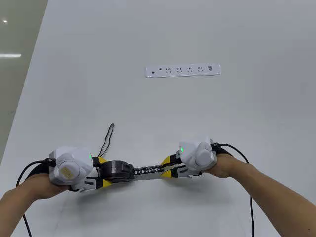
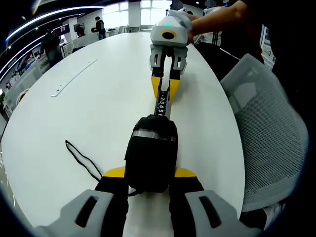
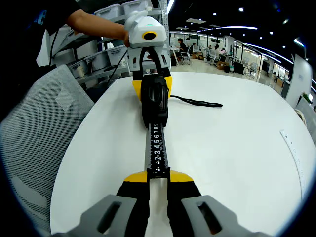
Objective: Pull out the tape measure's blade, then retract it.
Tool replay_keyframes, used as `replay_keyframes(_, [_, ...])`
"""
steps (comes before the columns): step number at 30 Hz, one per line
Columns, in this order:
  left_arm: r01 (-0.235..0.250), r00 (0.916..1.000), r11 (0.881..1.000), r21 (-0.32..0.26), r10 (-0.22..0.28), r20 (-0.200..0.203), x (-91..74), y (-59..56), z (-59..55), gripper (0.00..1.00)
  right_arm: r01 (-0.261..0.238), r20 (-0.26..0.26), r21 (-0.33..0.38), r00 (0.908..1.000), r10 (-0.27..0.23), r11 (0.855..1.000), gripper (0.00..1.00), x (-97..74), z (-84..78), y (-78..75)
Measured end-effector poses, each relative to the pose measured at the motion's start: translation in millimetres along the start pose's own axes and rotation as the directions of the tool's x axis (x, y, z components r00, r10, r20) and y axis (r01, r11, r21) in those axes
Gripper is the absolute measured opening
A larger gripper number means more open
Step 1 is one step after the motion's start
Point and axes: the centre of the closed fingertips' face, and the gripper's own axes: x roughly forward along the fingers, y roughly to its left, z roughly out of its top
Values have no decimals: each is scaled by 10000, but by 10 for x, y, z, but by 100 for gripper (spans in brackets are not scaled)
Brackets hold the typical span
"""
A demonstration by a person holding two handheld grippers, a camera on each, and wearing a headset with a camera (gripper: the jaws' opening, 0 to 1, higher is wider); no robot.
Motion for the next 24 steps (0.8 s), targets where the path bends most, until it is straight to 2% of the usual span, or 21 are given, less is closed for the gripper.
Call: replay_keyframes(24, [58, 10000, 10000, -19, -58, -48, 8, 6, 0, 27, 68, -66, 129, 10000, -67, 9999, 10, -115, -114, -15])
